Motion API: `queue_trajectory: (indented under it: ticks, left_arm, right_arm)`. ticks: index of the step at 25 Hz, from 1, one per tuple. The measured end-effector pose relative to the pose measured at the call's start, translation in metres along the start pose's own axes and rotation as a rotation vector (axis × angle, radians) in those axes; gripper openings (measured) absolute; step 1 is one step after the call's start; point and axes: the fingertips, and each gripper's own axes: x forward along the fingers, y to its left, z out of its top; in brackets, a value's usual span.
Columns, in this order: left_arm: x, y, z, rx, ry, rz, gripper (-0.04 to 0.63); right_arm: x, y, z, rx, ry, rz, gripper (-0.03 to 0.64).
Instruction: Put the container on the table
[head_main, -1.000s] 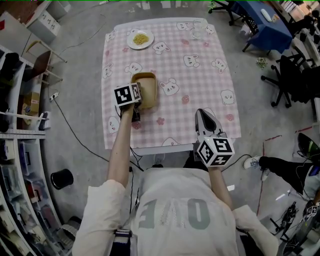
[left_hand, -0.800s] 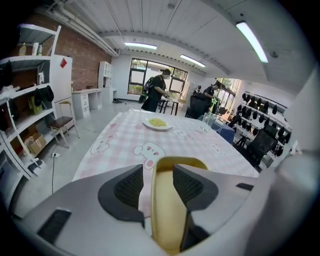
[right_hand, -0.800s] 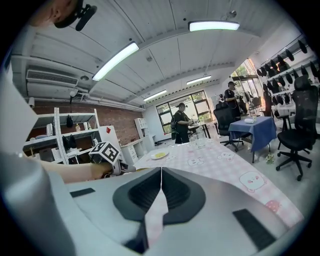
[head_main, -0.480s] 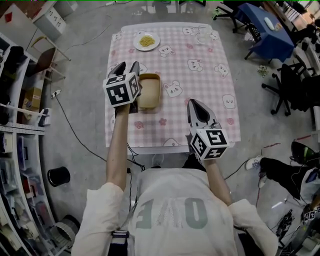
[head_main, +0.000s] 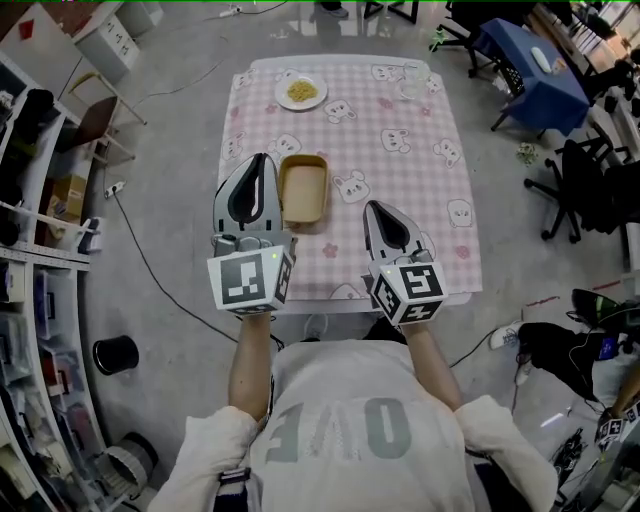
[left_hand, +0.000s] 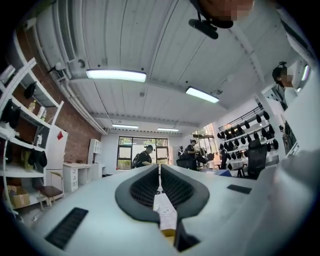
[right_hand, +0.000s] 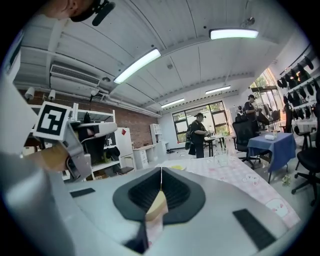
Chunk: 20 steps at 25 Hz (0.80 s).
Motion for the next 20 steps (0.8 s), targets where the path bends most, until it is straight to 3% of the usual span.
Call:
queue_trajectory:
  ticks: [9, 20]
  left_arm:
    - [-0.054, -0.02, -0.06, -0.062, 0.083, 0.043, 0.031]
    - [-0.049, -0.019, -0.057, -0.056, 0.083, 0.046, 0.031]
  right_arm:
    - [-0.004, 0.007, 0.0, -0.071, -0.007, -0.013, 0.029]
    - [-0.014, 0.0, 0.004, -0.067, -0.032, -0.04, 0.029]
